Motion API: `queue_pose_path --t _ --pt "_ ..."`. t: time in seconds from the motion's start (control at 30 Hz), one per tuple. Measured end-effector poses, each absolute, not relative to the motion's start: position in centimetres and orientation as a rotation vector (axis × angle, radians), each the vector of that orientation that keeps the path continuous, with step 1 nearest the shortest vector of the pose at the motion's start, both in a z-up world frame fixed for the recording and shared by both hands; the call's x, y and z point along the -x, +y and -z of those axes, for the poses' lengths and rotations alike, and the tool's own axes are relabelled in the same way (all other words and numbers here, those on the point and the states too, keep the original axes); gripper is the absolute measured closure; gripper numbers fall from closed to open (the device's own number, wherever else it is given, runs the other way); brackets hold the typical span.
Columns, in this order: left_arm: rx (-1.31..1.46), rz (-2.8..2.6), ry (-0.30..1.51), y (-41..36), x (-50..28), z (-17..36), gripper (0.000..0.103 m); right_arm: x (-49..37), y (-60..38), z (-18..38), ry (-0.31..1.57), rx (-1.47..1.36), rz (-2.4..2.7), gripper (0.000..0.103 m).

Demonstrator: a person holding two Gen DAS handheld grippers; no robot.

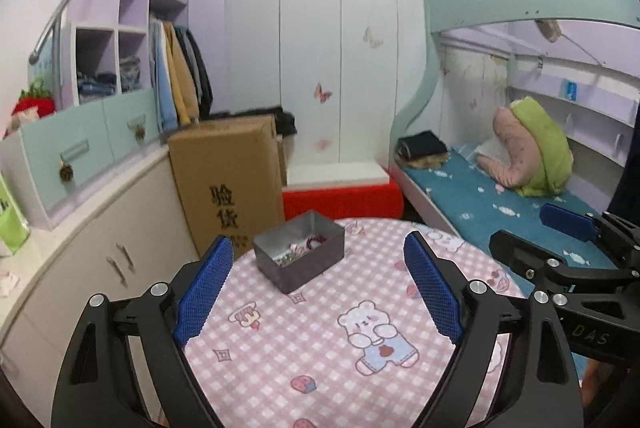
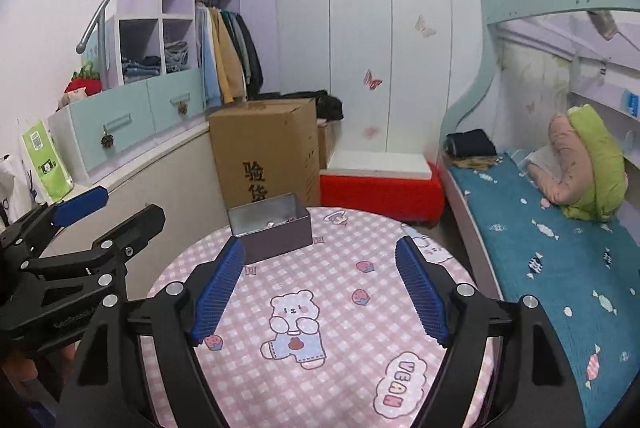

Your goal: Organize jewelry

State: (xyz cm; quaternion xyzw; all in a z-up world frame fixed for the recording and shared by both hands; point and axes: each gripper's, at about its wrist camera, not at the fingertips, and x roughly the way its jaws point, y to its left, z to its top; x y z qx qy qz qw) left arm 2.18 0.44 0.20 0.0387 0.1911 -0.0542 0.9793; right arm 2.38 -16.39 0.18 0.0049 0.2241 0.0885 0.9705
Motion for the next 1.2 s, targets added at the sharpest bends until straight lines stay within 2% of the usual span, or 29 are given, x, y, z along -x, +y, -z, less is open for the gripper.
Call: queue_pose_path --t 0.47,1.2 --pt "-0.076 0.115 0.269 -0.1 1.7 -2.0 0.017 2.0 -16.6 -1.9 0.325 0.02 -0.111 0.025" --pt "-0.071 0.115 0.268 -0.2 1.1 -1.7 0.017 1.9 -16.5 -1.5 0.322 0.018 -0.112 0.025"
